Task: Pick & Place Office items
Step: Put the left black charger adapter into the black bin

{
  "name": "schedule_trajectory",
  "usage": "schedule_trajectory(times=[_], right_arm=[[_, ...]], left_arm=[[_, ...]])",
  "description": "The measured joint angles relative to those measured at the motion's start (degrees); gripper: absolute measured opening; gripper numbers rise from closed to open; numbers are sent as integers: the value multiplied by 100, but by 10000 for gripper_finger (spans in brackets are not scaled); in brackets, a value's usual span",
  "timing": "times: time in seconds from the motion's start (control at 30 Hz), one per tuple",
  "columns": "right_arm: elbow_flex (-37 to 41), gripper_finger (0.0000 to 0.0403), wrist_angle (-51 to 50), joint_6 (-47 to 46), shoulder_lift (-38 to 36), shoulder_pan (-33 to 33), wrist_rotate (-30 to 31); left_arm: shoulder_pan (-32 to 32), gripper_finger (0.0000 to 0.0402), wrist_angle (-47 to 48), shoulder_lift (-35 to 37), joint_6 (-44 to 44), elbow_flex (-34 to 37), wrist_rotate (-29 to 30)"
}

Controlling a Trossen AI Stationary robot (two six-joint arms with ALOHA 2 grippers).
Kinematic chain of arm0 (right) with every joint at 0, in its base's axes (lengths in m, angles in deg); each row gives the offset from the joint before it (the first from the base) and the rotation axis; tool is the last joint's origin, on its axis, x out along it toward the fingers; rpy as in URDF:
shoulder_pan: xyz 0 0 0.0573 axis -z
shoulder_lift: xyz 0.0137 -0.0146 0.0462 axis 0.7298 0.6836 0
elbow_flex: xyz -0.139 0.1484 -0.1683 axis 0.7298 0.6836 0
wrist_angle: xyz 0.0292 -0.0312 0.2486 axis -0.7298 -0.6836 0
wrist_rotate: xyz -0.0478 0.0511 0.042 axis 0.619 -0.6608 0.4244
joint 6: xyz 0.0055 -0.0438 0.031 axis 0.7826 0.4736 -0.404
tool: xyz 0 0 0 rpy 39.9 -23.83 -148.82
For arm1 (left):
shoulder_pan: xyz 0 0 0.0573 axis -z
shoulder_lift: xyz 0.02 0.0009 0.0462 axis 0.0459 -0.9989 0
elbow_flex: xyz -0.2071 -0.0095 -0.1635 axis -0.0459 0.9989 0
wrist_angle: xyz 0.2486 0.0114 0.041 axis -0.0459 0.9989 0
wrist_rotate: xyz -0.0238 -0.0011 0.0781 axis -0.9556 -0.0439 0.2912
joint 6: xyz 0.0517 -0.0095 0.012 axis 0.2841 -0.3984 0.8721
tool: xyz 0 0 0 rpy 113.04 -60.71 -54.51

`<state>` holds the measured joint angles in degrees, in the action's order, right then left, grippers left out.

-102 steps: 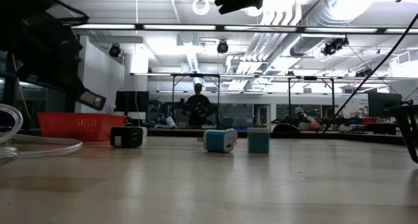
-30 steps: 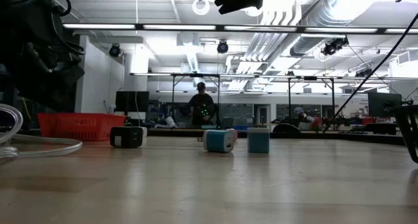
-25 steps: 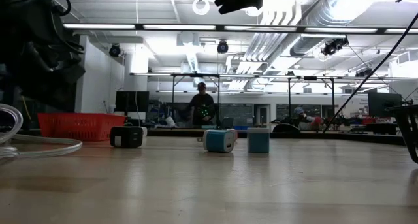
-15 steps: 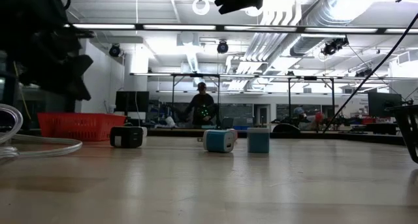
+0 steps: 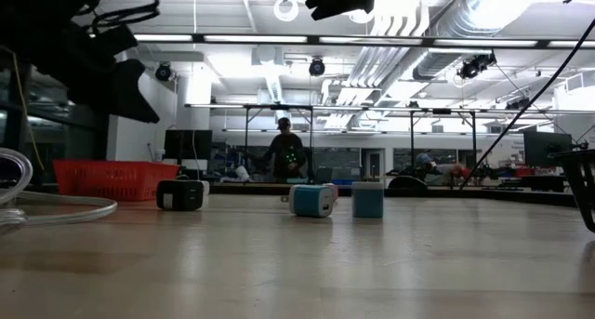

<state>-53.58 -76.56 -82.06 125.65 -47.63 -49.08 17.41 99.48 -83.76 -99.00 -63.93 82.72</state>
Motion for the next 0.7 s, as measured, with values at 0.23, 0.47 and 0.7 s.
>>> schedule_trajectory(times=[0.23,0.47,0.7], right_arm=[[0,178,0,0,0,2,0],[0,178,0,2,0,0,0],[0,178,0,0,0,2,0]], left_arm=[[-4,122,-693,-2,909,0,-309],[-4,122,-1168,-2,1843,0,-719],[-4,122,-1517,-2,2773,0,-1059]])
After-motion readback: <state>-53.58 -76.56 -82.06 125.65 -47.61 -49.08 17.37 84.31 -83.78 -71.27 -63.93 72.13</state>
